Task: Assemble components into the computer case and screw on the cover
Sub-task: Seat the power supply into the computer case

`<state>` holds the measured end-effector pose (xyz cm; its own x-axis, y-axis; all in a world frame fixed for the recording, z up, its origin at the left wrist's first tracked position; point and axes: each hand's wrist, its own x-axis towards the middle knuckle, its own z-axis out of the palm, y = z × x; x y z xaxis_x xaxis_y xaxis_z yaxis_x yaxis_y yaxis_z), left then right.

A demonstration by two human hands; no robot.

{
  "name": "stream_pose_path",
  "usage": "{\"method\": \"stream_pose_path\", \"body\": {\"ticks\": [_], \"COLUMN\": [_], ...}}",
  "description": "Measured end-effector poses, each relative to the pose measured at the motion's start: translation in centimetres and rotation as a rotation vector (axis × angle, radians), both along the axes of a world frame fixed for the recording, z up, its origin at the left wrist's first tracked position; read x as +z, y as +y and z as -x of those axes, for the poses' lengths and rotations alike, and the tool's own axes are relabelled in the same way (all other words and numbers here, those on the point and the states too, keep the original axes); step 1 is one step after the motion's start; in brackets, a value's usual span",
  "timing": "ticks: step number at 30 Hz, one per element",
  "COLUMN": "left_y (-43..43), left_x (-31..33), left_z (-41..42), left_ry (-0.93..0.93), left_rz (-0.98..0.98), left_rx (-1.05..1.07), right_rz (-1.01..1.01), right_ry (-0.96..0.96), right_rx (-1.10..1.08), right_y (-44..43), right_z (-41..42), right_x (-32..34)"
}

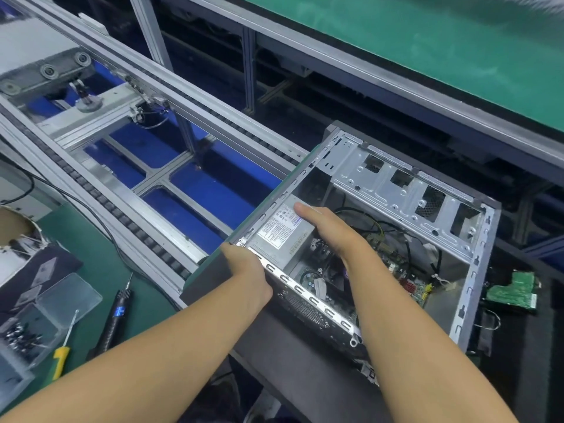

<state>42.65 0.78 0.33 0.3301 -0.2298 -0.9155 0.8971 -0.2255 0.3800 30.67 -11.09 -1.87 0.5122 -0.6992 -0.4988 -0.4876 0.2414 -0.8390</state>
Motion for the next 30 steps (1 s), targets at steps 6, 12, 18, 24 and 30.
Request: {"method": "stream_pose_path", "body": {"ticks": [6,12,18,24,30], "left_y": [-0.1,0.1,0.6,1.1,1.4], "left_x": [0.4,0.1,0.8,0.3,-0.7], "left_z": [0.0,-0.6,-1.3,-2.1,-4.6], "left_ry": [-0.025,-0.021,-0.054,-0.083,-0.010], "left_rz": [-0.016,0.065,0.084,0.047,0.144], "left_rx": [-0.054,-0.122,-0.223,-0.303,-0.382], "right_rz": [0.008,0.095,0.090,0.058,0.317], "right_ry": [0.003,-0.006,0.037,0.078,0.150], "right_rx": [-0.029,-0.136,-0.257,-0.367,-0.507], "right_y": [0.3,1.1,2.2,3.1,5.4], "right_z": [0.0,-0.4,-1.3,-2.0,-3.1], "right_x": [0.0,0.6,1.1,1.6,2.6]}}
